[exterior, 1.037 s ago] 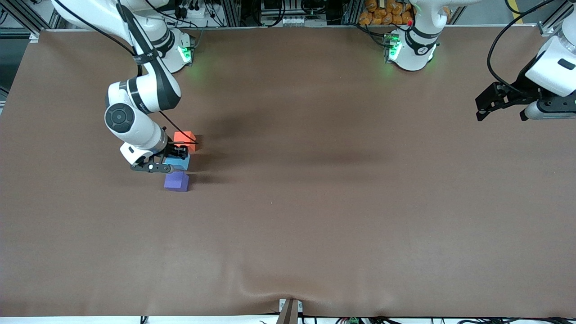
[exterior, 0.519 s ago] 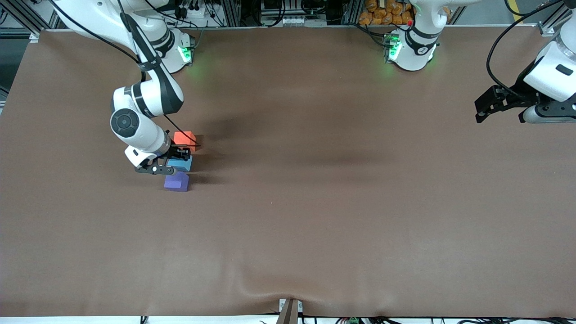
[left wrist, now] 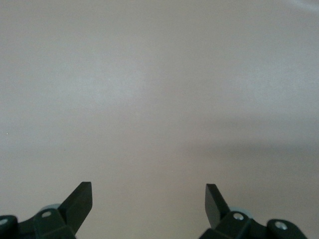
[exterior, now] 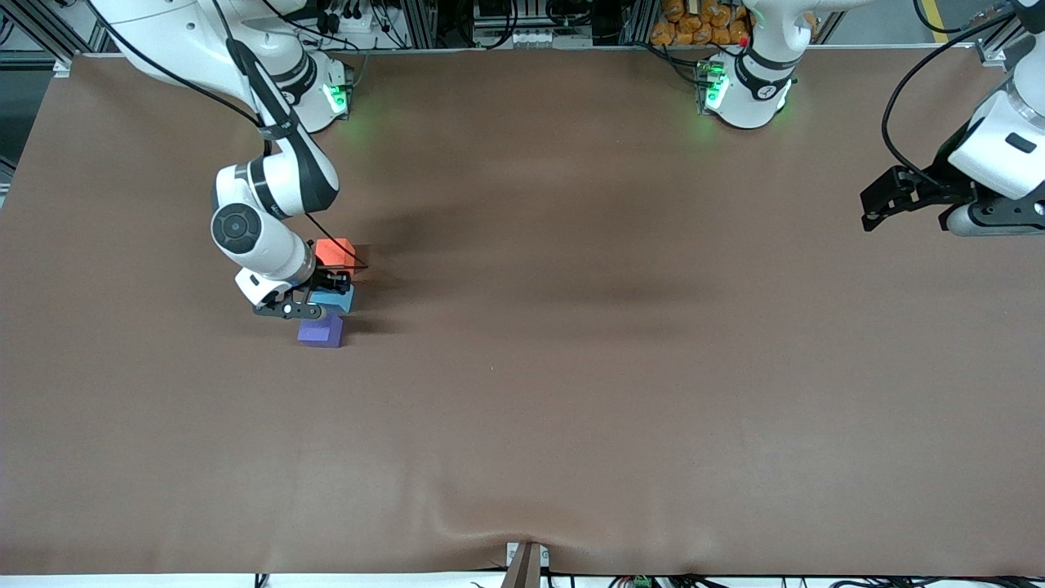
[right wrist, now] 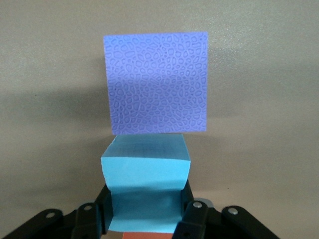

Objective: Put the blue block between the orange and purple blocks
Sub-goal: 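Lower the blue block between the orange and purple blocks, open the right gripper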

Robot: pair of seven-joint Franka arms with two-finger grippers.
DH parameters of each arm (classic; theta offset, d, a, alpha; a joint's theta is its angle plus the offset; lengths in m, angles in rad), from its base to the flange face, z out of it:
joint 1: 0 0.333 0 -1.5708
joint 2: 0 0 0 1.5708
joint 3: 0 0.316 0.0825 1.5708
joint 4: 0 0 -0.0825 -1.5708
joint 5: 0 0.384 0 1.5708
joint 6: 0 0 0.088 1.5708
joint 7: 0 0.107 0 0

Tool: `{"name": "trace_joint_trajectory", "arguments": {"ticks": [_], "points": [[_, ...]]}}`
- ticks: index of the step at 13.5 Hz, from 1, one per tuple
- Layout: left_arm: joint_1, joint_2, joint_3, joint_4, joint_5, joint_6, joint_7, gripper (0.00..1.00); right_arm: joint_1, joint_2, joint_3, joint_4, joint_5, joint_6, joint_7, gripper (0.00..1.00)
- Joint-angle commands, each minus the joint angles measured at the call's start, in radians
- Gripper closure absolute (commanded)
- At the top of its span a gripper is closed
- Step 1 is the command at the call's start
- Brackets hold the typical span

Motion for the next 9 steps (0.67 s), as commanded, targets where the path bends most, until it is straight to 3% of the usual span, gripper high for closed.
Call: {"name": "trace_joint_trajectory", "arguments": {"ticks": [1,6,7,8,9], "points": [[0.004,0.006,-0.002,0.025,0.004,0.0,0.003,0.0,-0.021,0.002,0.009,-0.022,0.011,0.028,-0.024,0.69],[0.002,0.005,-0.002,0.017,0.004,0.014,0.003,0.0,-0.035,0.005,-0.012,-0.022,0.011,0.03,-0.081,0.66],[0.002,0.005,-0.002,0.016,0.004,0.013,0.002,0.0,-0.035,0.008,-0.012,-0.022,0.011,0.03,-0.081,0.36],[0.001,0.006,-0.004,0.015,0.004,0.013,0.0,0.0,-0.035,0.01,-0.012,-0.021,0.011,0.028,-0.077,0.0],[0.001,0.006,-0.002,0.015,0.004,0.011,-0.004,0.0,-0.035,0.01,-0.012,-0.019,0.018,0.025,-0.072,0.0]]}}
